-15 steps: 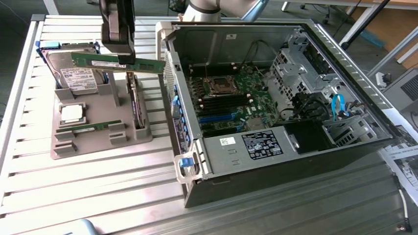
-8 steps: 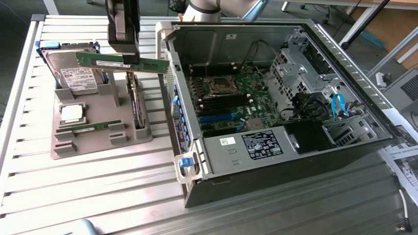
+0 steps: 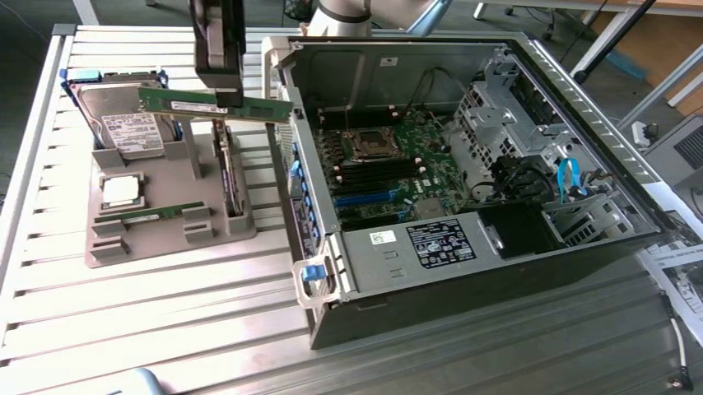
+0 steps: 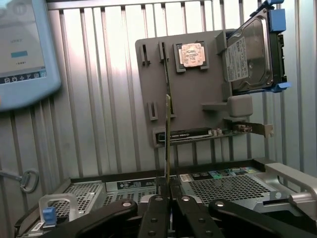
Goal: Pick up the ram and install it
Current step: 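Pick up the ram and move it above insertion slot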
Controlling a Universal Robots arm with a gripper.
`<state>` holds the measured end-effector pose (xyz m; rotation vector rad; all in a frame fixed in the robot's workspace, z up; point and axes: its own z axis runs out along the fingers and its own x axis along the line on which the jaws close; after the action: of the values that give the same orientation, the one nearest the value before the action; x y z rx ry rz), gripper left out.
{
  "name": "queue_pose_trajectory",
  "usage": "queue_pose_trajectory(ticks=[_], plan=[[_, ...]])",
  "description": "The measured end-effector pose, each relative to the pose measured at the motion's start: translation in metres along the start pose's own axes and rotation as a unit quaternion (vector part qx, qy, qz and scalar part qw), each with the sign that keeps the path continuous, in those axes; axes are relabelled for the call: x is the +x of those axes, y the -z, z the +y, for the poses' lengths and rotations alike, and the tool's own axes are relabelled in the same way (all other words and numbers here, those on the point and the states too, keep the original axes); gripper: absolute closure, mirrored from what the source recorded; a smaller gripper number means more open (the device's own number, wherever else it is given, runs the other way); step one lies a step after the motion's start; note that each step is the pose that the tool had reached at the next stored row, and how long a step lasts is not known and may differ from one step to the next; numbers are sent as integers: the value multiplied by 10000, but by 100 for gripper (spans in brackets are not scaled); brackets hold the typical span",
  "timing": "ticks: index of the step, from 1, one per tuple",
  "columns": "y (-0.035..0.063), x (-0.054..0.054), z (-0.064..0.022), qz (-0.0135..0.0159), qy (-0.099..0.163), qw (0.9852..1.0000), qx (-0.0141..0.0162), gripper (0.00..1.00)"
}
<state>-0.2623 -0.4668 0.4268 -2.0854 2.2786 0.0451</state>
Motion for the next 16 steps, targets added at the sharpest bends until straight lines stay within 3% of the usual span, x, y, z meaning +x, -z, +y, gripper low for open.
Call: queue_pose_trajectory(ticks=[16], plan=[[-3, -13, -147, 3, 0, 10000, 0, 87]])
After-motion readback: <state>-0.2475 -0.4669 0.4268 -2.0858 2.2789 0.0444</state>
